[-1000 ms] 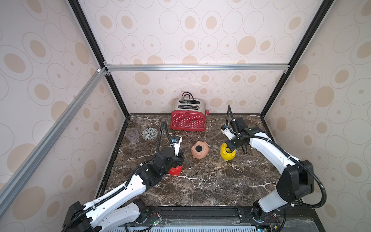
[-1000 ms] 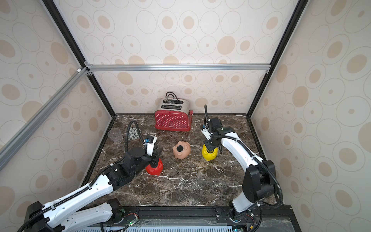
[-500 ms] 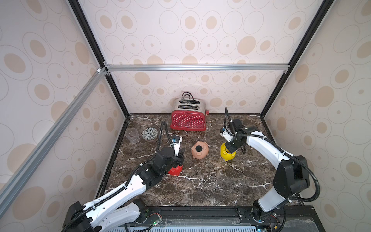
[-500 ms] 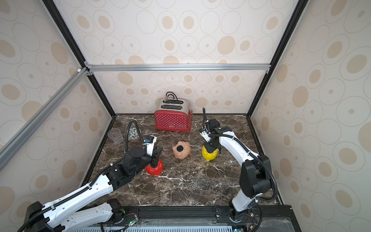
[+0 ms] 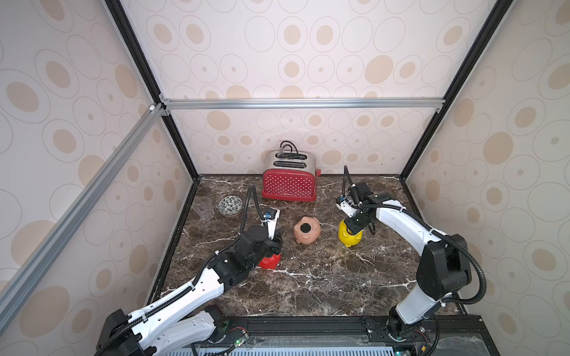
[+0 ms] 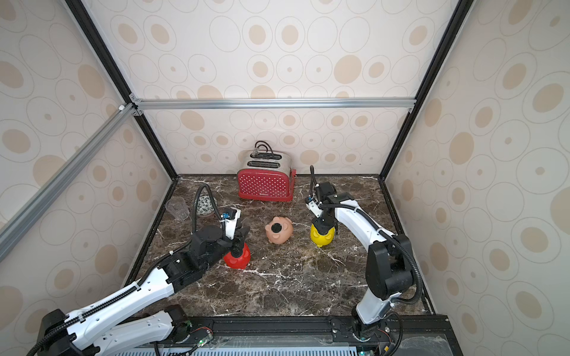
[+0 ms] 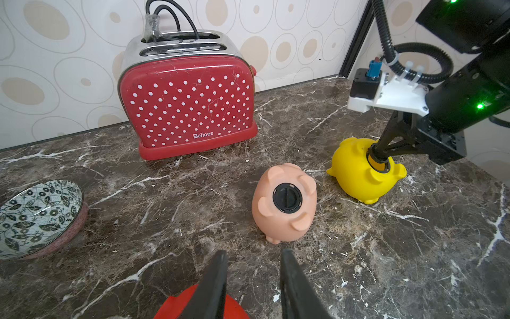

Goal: Close piggy banks
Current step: Insert the knob into the piggy bank.

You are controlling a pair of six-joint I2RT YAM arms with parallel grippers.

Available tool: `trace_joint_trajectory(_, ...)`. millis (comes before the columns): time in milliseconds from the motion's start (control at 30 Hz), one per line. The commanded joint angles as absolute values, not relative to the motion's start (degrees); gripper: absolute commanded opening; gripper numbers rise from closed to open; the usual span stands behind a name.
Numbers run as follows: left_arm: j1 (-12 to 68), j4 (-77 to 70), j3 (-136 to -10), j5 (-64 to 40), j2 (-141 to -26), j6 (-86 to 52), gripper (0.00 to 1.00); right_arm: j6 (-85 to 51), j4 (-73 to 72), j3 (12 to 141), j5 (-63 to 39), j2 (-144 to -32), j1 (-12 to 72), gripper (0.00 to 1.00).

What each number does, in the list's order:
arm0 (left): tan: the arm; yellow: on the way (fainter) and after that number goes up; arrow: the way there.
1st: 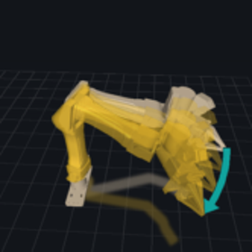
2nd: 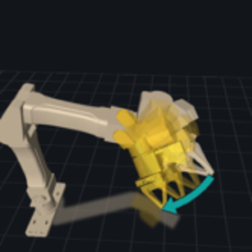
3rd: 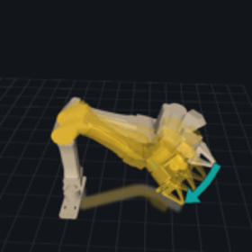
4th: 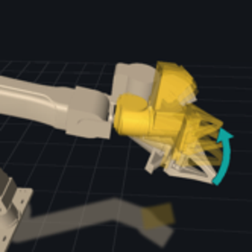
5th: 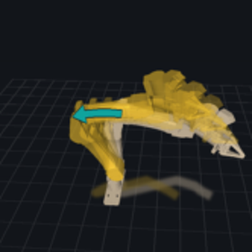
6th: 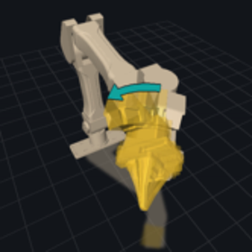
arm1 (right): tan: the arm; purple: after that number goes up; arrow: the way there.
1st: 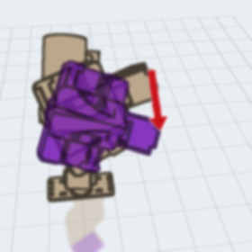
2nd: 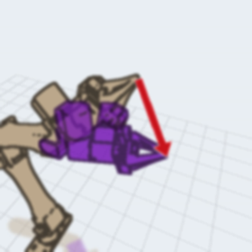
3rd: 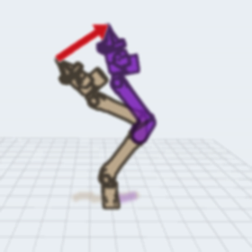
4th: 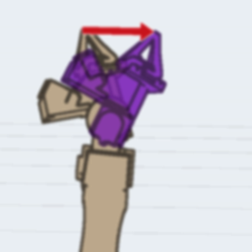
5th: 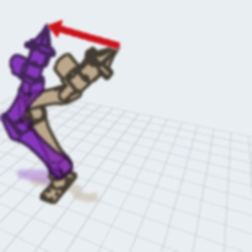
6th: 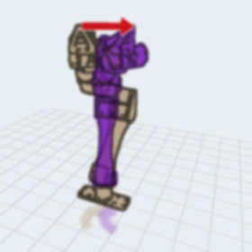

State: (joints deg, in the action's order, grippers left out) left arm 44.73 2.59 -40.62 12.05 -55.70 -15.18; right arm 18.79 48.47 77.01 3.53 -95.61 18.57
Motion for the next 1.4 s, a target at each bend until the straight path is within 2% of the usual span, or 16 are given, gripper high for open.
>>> trace_joint_trajectory(0,44.5,2.0,-41.2,13.0,-55.2,-14.5,0.33,20.2,49.5,77.8,3.8,-96.8,18.3,0.00)
trace_joint_trajectory(1367,44.4,2.4,-40.5,13.3,-53.3,-14.4,0.33,31.7,52.1,77.7,5.7,-95.3,20.6,0.00)
